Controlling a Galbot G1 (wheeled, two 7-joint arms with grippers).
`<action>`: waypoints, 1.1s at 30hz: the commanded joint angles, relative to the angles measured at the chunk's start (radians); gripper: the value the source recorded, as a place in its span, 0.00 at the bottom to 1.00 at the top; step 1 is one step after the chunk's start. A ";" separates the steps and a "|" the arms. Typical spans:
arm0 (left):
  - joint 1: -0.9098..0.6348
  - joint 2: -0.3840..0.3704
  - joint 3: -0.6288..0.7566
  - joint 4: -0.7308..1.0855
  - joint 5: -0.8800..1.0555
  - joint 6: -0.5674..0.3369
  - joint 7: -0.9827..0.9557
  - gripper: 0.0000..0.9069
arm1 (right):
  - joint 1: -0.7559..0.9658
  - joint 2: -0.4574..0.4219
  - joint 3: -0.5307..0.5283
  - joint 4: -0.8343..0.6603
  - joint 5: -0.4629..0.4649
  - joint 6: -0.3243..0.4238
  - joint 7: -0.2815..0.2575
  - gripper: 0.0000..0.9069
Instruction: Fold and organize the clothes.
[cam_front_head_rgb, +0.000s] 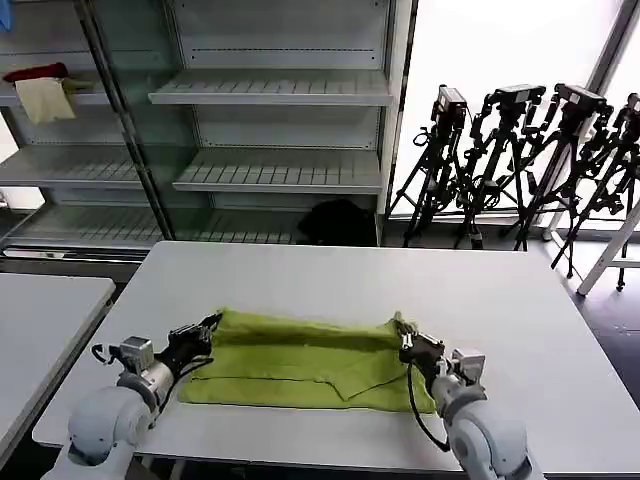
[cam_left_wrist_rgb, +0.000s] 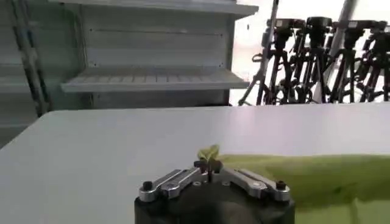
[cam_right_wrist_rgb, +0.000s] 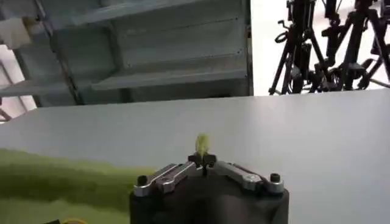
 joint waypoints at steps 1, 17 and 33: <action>0.106 0.002 -0.043 -0.053 0.032 -0.001 0.031 0.00 | -0.142 0.001 0.034 0.078 -0.040 0.001 -0.010 0.00; 0.135 -0.025 -0.023 -0.074 0.192 -0.001 0.013 1.00 | -0.146 0.116 0.021 0.032 -0.456 0.008 -0.023 1.00; 0.254 -0.143 -0.088 -0.208 0.089 -0.055 -0.143 1.00 | 0.028 0.093 0.313 0.129 -0.037 0.192 -0.127 1.00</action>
